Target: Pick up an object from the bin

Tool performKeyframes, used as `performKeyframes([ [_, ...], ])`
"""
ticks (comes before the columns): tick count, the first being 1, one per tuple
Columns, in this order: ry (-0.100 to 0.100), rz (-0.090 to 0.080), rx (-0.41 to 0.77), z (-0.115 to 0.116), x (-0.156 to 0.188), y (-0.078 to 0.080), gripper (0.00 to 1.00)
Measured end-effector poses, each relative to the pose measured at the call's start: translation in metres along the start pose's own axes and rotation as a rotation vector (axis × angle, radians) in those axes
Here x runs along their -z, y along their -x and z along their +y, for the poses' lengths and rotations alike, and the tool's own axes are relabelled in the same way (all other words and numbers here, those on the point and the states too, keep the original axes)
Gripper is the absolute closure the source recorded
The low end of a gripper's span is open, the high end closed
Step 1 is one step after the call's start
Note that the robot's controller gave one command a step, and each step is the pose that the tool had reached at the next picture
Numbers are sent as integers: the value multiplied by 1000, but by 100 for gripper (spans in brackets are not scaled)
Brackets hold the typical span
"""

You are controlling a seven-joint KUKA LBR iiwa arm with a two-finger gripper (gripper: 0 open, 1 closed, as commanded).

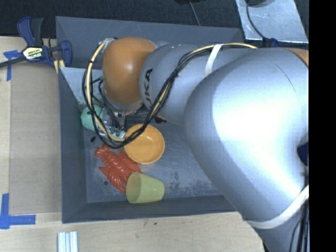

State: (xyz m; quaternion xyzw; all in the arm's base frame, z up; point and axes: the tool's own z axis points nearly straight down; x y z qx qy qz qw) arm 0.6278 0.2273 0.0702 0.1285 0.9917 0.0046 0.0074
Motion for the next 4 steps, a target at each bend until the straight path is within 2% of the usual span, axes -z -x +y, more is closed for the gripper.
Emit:
performKeyframes([
  [1,7,-11,-300,13,0,-4,100],
  [3,3,-6,-301,12,11,-5,100],
  [4,7,-11,-301,13,35,-3,100],
])
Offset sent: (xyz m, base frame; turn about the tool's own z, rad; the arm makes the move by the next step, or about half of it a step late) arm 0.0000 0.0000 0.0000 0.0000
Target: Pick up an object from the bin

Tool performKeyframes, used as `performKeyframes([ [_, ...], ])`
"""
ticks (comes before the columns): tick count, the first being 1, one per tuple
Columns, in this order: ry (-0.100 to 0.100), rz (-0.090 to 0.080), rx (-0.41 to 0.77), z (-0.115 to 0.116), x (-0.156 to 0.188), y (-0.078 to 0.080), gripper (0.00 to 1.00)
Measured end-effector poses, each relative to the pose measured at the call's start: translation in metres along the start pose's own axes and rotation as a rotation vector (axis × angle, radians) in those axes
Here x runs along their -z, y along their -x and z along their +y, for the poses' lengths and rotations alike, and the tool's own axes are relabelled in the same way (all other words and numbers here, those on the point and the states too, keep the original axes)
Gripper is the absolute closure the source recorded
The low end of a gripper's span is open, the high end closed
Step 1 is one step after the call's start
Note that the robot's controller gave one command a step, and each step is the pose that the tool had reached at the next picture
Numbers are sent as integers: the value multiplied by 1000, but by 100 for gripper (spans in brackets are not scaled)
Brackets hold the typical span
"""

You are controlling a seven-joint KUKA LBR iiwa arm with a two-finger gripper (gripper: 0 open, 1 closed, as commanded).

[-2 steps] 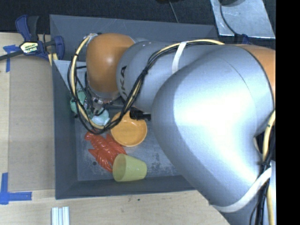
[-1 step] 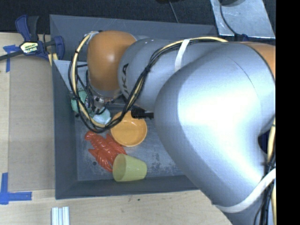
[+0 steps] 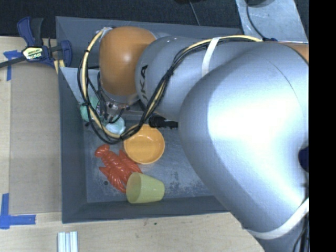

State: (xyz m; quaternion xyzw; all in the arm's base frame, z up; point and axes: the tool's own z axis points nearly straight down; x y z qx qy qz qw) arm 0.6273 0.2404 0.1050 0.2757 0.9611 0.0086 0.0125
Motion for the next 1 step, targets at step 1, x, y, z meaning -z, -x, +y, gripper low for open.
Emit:
performKeyframes([
  [1,2,-1,0,1,14,1,100],
])
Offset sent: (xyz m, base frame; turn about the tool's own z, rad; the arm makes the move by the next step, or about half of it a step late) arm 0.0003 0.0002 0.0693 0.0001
